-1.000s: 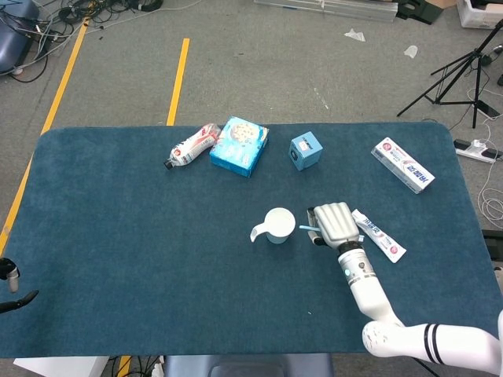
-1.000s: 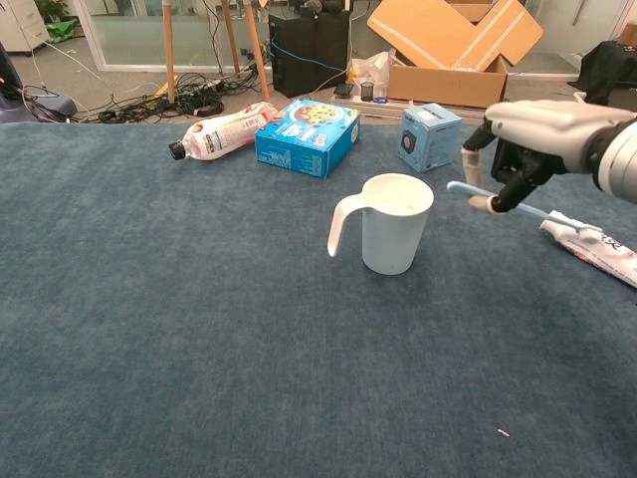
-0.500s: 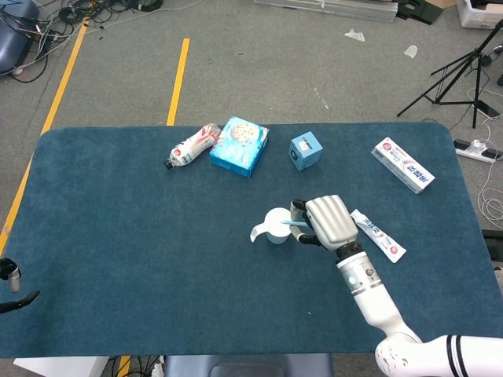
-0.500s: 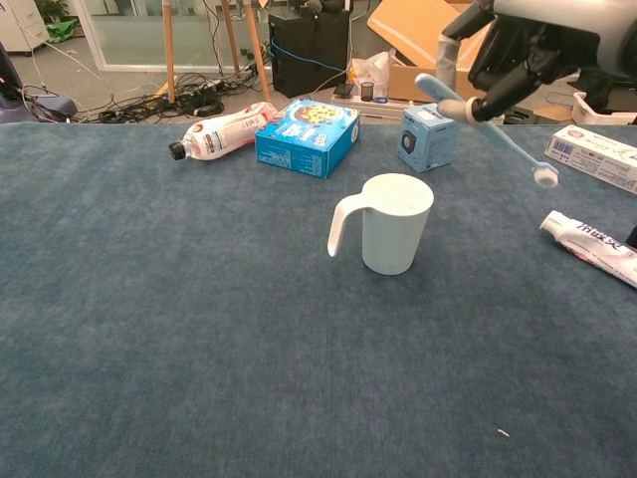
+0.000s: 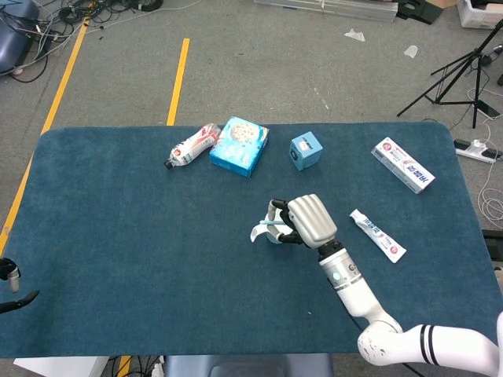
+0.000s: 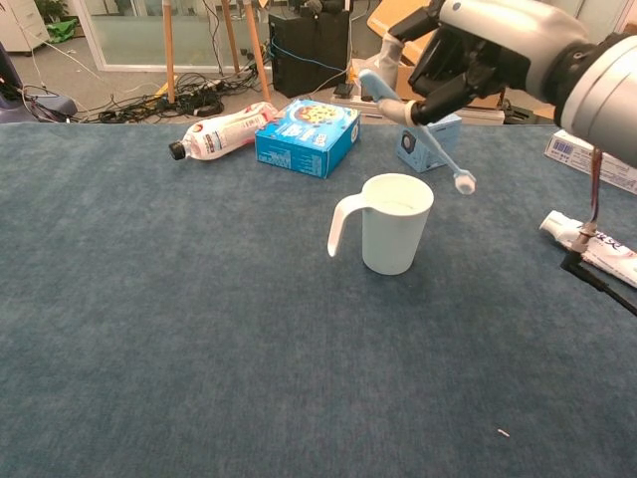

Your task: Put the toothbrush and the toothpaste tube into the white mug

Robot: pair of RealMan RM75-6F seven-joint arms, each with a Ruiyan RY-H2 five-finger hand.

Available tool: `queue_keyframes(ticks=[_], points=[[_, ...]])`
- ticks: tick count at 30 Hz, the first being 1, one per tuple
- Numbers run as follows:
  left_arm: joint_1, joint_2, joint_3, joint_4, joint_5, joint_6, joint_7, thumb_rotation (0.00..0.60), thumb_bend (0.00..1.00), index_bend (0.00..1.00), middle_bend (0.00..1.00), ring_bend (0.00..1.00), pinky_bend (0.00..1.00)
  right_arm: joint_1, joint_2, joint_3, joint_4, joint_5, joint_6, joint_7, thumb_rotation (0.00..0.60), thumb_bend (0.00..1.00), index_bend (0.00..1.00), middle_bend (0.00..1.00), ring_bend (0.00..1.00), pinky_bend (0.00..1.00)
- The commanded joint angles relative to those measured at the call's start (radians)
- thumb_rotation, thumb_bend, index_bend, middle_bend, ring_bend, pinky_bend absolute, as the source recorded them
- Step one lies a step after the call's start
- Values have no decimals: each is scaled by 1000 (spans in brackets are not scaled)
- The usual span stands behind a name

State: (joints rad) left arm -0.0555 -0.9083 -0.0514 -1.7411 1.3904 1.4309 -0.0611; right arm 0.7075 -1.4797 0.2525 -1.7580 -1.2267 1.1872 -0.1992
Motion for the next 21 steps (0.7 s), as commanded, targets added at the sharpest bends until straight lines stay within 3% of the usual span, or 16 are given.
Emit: queue_keyframes(ticks=[1, 12, 21], points=[[0, 2, 0, 0, -1, -1, -4, 600, 64, 751, 530, 510, 593, 21, -56, 20, 57, -42, -2, 62, 600, 303, 674, 1000, 1000, 1000], [2, 9, 1, 0, 1, -2, -20, 600, 64, 751, 530, 510, 593, 63, -150, 61, 155, -75, -7, 145, 600, 303, 681, 1000, 1000, 1000], [2, 12, 2, 2, 2, -4, -32, 600, 64, 751, 530, 510, 593, 85, -205, 59, 285, -119, -21, 261, 600, 303, 685, 1000, 1000, 1000]])
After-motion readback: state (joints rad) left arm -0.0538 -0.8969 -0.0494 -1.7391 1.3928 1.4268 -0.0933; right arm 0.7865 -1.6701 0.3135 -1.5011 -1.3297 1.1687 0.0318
